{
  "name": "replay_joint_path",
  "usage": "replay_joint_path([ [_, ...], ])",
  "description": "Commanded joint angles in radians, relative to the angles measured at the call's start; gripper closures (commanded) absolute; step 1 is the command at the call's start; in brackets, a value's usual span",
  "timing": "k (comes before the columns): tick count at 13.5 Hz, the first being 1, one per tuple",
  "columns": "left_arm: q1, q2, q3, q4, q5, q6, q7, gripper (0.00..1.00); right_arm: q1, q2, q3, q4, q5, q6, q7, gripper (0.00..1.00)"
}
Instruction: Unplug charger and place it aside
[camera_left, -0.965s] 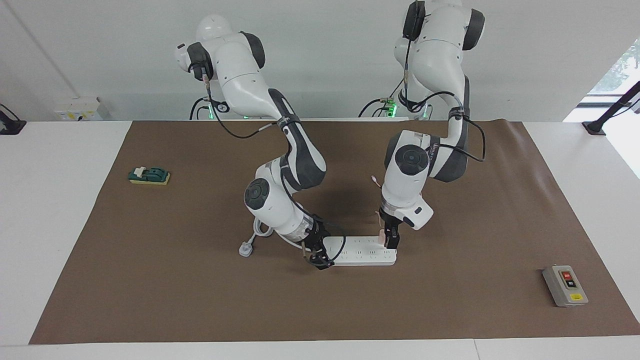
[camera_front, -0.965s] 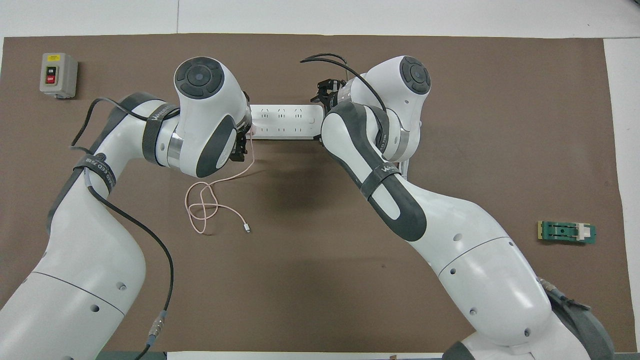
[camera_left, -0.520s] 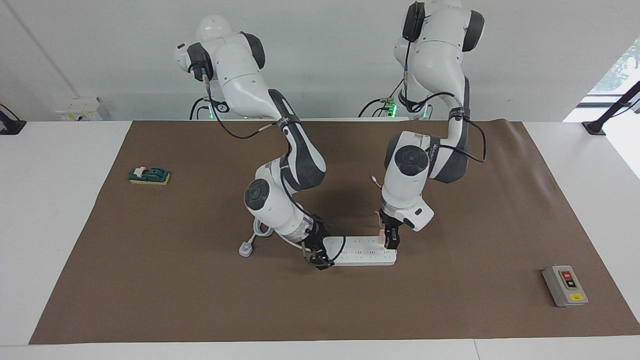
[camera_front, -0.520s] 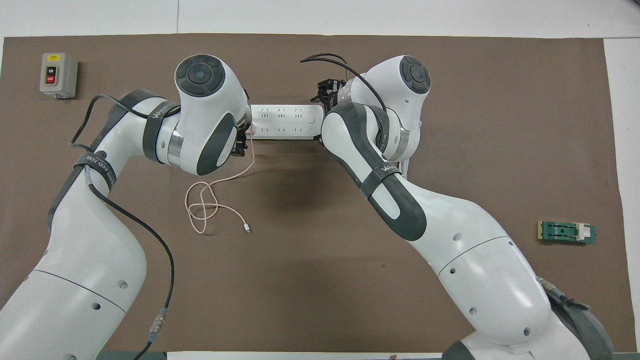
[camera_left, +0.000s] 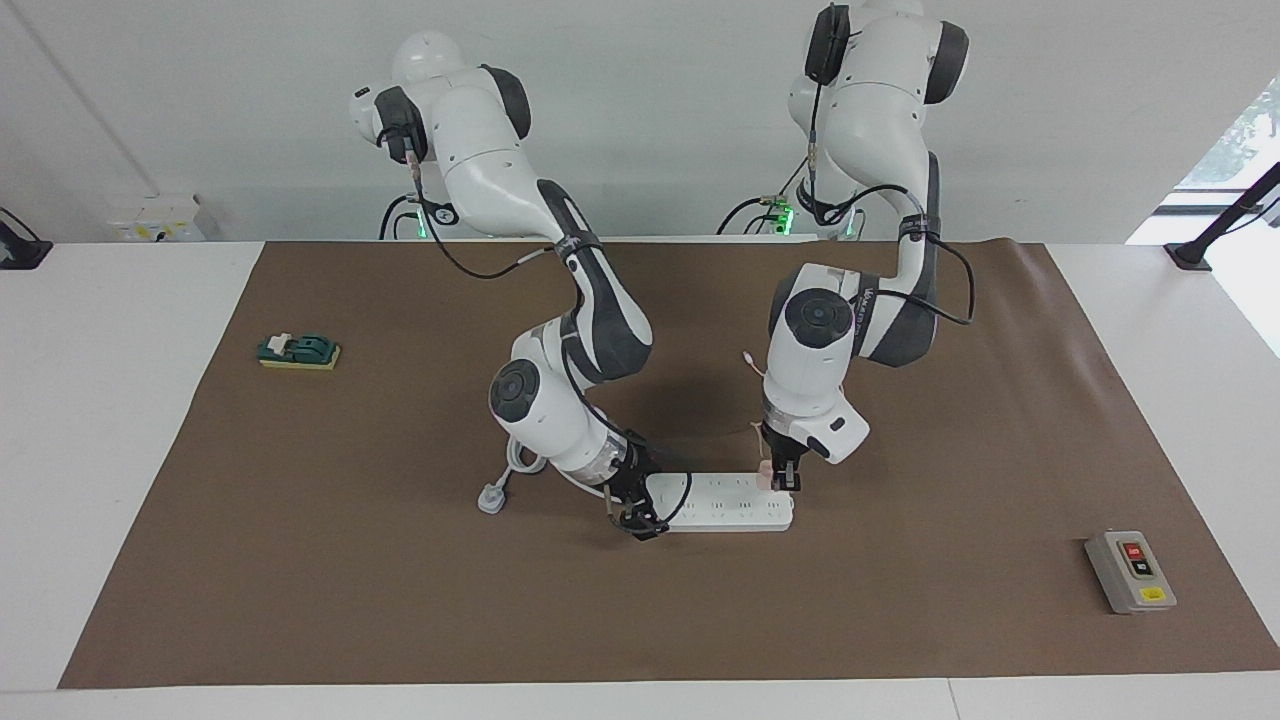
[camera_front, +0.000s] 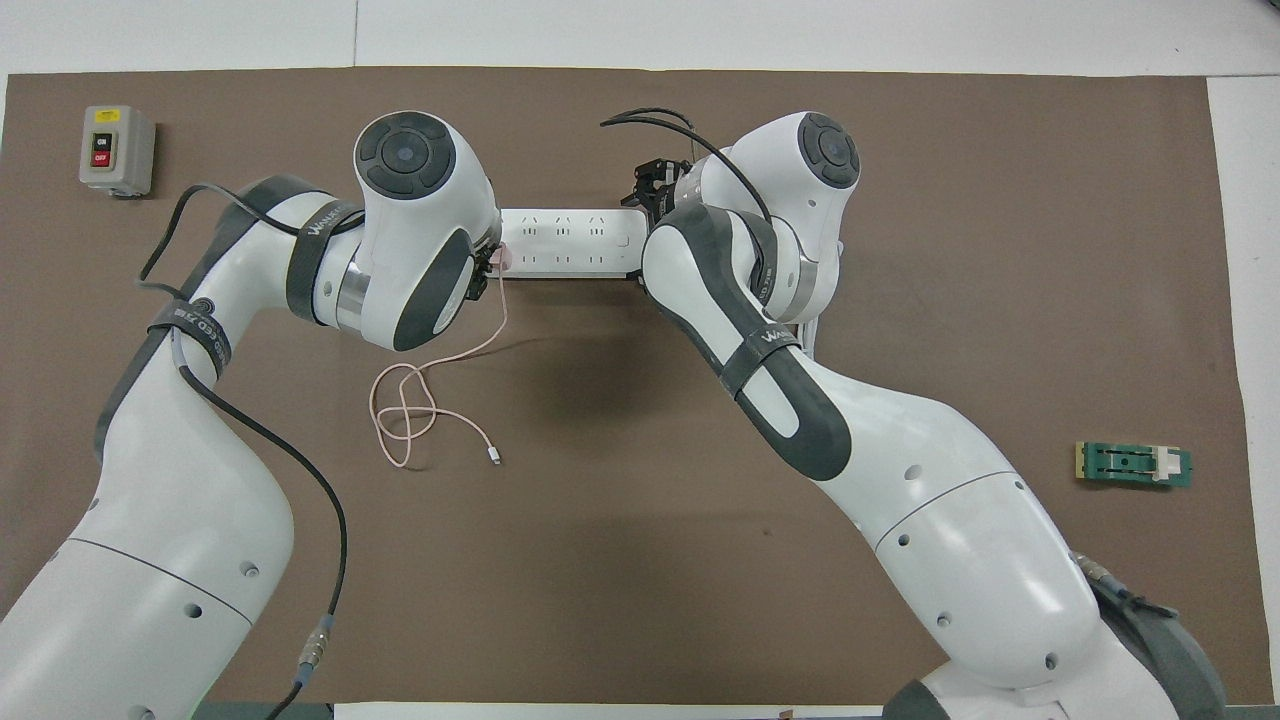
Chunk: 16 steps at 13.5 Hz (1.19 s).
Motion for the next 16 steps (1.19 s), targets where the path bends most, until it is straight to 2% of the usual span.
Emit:
replay_joint_path([
  [1,-0.002,0.014,0.004,0.011,0.023,0.029,-0.013,1.0,-0.011,0.027,0.005,0.04,0.017,0.003,0.013,0.36],
  [2,-0.003,0.014,0.004,0.011,0.022,0.031,-0.011,1.0,-0.012,0.026,0.005,0.039,0.019,0.003,0.013,0.53],
  [3,-0.003,0.014,0.004,0.011,0.023,0.031,-0.011,1.0,-0.014,0.026,0.005,0.039,0.02,0.001,0.013,0.89],
  [4,-0.002,0.014,0.004,0.011,0.023,0.031,-0.011,1.0,-0.014,0.026,0.005,0.039,0.025,0.001,0.013,1.0],
  [12,-0.003,0.014,0.004,0.005,0.023,0.031,-0.011,1.0,-0.014,0.026,0.004,0.039,0.046,-0.005,0.013,1.0],
  [16,-0.002,0.011,0.004,0.026,0.026,-0.052,-0.008,1.0,-0.014,0.026,0.005,0.039,0.048,0.001,0.012,1.0],
])
